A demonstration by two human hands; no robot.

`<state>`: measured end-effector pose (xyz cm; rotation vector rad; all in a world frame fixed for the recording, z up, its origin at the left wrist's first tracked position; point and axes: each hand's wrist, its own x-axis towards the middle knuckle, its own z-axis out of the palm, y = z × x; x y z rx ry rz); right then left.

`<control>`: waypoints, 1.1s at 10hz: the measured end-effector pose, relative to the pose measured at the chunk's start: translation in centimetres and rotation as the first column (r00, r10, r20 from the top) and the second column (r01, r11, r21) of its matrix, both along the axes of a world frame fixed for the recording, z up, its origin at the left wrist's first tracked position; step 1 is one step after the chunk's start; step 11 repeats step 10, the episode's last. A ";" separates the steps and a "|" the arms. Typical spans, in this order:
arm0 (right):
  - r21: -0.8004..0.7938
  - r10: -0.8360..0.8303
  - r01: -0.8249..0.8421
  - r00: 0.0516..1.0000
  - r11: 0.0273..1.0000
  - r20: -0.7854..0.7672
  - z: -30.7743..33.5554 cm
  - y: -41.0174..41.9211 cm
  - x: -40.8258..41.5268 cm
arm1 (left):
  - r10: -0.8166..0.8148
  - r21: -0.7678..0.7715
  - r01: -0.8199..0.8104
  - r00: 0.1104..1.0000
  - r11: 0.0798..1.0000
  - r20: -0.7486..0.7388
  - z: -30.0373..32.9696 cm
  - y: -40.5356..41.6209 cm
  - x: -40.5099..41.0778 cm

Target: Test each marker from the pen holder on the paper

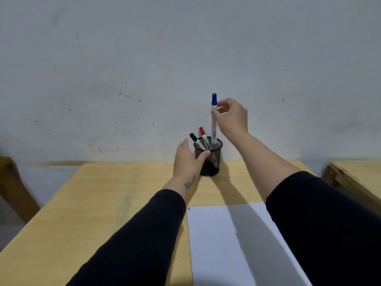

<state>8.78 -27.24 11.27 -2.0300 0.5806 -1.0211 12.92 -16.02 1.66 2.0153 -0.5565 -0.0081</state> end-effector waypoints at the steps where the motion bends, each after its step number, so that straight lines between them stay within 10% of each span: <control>1: 0.000 -0.041 0.042 0.988 0.999 -0.149 -2.1 -1.5 1.8 | -0.029 -0.052 0.030 0.999 0.998 0.017 -1.0 -1.9 1.0; 4: -0.077 -0.099 0.074 0.902 0.994 -0.419 -5.8 -2.0 2.7 | -0.053 -0.185 0.060 0.998 0.981 0.042 -3.1 -3.4 1.7; 11: -0.205 0.029 -0.096 0.951 0.974 -0.308 -3.0 6.2 -13.8 | -0.151 0.074 0.136 0.956 0.988 0.251 3.4 7.7 -9.8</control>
